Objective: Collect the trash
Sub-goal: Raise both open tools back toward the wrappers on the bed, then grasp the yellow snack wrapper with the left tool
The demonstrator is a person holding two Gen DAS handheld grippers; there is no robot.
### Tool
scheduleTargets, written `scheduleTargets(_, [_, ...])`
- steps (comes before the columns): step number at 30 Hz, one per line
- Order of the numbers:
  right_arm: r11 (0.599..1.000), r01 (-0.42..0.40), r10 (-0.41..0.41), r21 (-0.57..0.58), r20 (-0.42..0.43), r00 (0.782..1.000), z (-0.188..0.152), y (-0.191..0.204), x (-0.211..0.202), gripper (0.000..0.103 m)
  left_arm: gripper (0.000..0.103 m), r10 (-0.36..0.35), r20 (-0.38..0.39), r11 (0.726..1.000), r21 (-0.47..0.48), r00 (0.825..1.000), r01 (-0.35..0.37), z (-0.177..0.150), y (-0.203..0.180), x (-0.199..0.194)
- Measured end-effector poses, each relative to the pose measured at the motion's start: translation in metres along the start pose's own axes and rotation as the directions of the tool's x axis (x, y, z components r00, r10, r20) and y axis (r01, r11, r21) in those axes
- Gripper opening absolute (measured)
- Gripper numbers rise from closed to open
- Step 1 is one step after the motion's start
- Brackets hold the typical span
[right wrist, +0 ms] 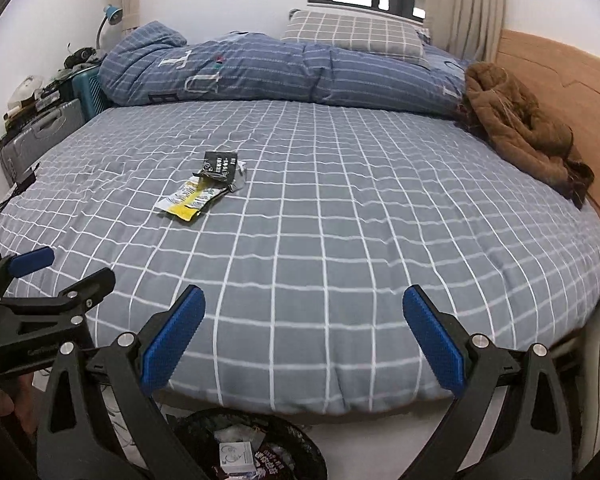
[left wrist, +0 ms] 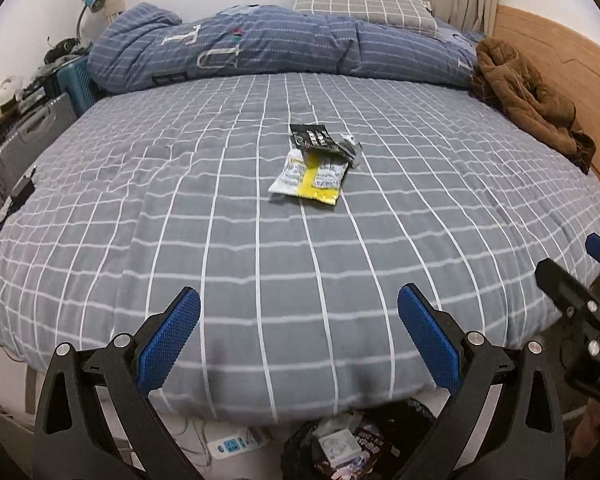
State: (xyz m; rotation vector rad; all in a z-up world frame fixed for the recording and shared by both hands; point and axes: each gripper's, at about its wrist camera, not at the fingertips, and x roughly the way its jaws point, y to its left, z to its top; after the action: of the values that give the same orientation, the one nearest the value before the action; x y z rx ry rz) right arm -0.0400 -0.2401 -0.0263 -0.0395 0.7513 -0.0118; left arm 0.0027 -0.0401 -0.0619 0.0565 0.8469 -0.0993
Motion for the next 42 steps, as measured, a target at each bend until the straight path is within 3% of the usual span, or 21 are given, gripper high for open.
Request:
scheduleTargets(17, [1.0, -0.002, 0.002, -0.014, -0.023, 1.0, 0.062, 0.0, 0.075, 0.095, 0.097, -0.034, -0.069, 0.998, 0.043, 0.997, 0.037, 0.074, -0.001, 0.102])
scheduleTargets(31, [1.0, -0.006, 0.006, -0.004, -0.067, 0.998, 0.094, -0.017, 0.133, 0.095, 0.095, -0.067, -0.16, 0.994, 0.07, 0.985, 0.079, 0.11, -0.007, 0.177])
scheduleTargets(37, [1.0, -0.009, 0.009, -0.003, -0.072, 0.997, 0.1, -0.015, 0.142, 0.095, 0.076, -0.068, -0.201, 0.992, 0.089, 0.977, 0.088, 0.112, -0.01, 0.194])
scheduleTargets(41, [1.0, -0.009, 0.008, -0.008, -0.075, 0.997, 0.102, -0.012, 0.144, 0.093, 0.059, -0.067, -0.195, 0.991, 0.099, 0.979, 0.087, 0.111, -0.009, 0.193])
scheduleTargets(42, [1.0, -0.009, 0.009, -0.008, -0.076, 0.997, 0.102, -0.011, 0.145, 0.093, 0.05, -0.072, -0.192, 0.991, 0.1, 0.979, 0.092, 0.11, -0.008, 0.192])
